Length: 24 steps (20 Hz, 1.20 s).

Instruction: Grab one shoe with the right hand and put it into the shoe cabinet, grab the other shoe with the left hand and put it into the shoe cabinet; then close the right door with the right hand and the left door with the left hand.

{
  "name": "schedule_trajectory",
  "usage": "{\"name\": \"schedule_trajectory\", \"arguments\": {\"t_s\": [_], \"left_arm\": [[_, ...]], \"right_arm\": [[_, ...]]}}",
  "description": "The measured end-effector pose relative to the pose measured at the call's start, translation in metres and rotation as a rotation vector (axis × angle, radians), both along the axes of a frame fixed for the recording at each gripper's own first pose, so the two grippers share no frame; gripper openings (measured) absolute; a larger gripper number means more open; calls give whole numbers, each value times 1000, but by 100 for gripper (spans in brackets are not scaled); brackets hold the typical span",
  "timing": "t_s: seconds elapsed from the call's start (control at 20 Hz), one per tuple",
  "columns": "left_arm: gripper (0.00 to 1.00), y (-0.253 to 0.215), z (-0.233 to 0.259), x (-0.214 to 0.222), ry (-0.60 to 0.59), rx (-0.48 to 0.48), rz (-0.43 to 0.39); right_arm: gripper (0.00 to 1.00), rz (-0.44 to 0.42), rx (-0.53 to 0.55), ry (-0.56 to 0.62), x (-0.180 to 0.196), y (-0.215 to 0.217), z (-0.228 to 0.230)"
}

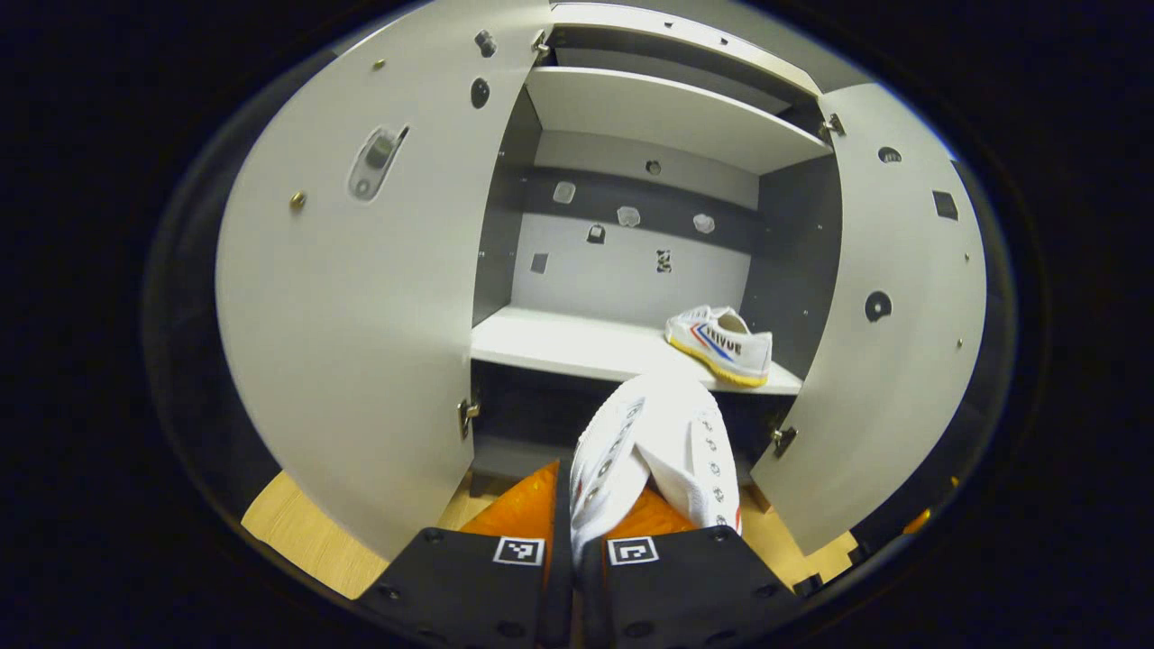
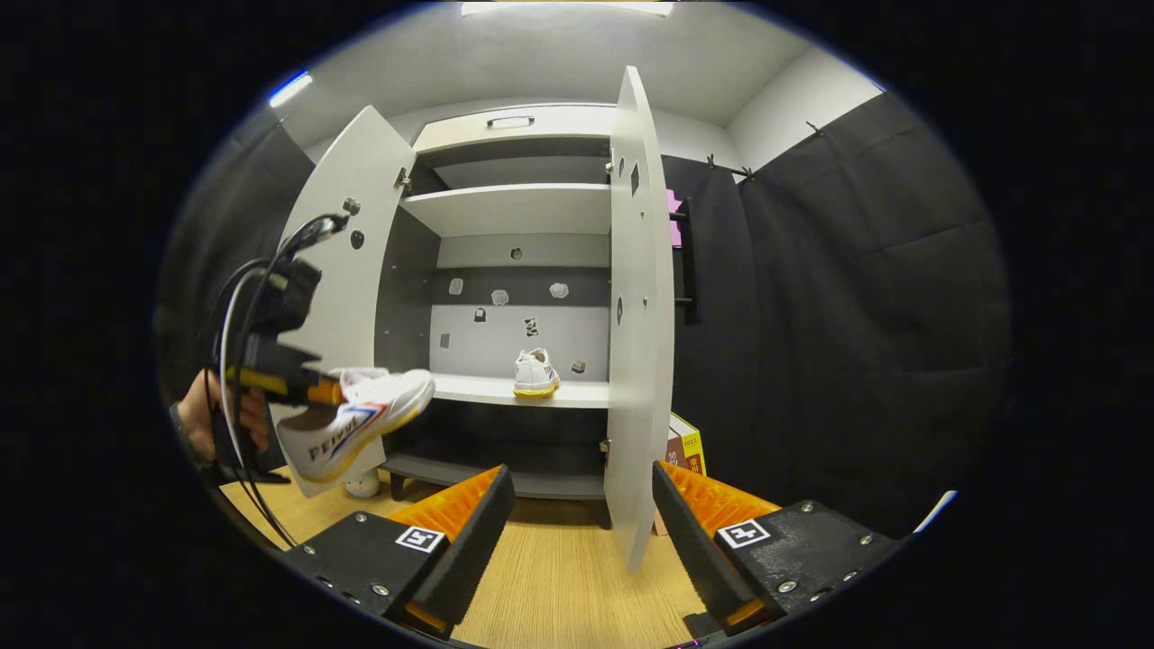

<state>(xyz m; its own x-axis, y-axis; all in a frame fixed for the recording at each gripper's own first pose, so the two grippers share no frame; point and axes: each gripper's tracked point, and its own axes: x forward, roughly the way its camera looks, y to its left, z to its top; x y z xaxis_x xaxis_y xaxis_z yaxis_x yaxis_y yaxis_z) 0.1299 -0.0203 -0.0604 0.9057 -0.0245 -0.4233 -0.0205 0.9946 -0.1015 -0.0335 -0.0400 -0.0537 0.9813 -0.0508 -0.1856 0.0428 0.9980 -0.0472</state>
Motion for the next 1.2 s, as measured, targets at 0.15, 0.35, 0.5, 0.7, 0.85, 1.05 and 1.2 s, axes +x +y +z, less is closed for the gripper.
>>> {"name": "schedule_trajectory", "arguments": {"t_s": [0.15, 0.35, 0.5, 0.7, 0.85, 1.05, 1.2], "left_arm": [[12, -3, 32, 48, -44, -13, 27], [12, -14, 42, 118, -25, -18, 27], [12, -15, 30, 173, 16, 35, 36], [12, -24, -6, 230, 121, 23, 40], [12, -18, -34, 256, 178, 89, 60], [12, -16, -68, 272, 240, 130, 78], [12, -12, -84, 274, 283, 118, 96]], "right_arm": [[94, -29, -48, -12, -5, -9, 3], [94, -58, -61, -12, -8, -18, 4], [94, -87, -69, -20, -8, -31, 8], [94, -131, -73, -15, -9, -47, 8], [94, -156, -71, -8, -11, -58, 11], [94, -181, -106, -3, -10, -75, 16], [94, -188, -102, -3, -9, -79, 18]]}}
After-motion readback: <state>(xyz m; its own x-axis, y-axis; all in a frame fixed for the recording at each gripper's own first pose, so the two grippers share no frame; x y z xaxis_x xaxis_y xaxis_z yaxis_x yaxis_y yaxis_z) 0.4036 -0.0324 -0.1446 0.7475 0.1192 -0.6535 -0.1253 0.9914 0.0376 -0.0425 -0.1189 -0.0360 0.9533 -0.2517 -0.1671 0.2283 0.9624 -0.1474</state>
